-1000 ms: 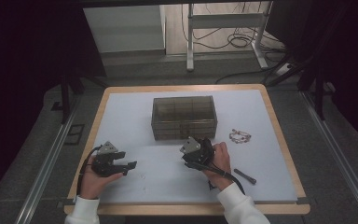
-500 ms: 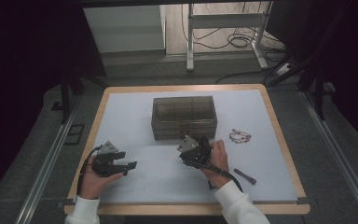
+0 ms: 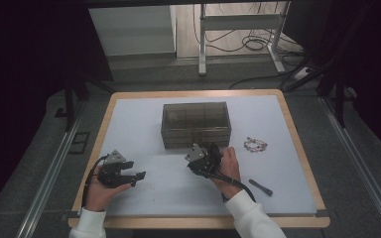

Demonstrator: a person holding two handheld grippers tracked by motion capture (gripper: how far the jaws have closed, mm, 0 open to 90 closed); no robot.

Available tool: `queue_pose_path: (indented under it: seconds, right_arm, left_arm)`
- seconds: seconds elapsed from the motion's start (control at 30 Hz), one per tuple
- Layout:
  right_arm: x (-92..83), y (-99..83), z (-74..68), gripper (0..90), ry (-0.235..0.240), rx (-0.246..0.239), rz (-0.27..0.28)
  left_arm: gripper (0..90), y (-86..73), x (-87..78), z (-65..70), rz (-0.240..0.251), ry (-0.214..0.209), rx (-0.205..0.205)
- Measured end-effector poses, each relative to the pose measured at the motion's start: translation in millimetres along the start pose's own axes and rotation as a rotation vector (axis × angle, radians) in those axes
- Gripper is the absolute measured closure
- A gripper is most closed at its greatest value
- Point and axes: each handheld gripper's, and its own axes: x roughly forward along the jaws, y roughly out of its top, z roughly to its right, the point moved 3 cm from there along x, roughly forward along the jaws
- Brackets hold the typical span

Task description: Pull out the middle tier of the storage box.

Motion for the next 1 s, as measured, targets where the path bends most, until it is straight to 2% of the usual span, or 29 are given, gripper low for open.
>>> queue_pose_path:
  seconds: [0.73,1.0]
  right_arm:
    - [6.3,-0.7,-1.0,39.5,-0.038,-0.044,-0.010]
    - [9.5,2.6,-4.6,40.2,-0.060,-0.086,-0.017]
  left_arm:
    - [31.2,-0.4,0.8,-0.3,-0.004,0.000,0.003]
    - [31.2,-0.6,0.5,-0.9,-0.003,0.001,0.001]
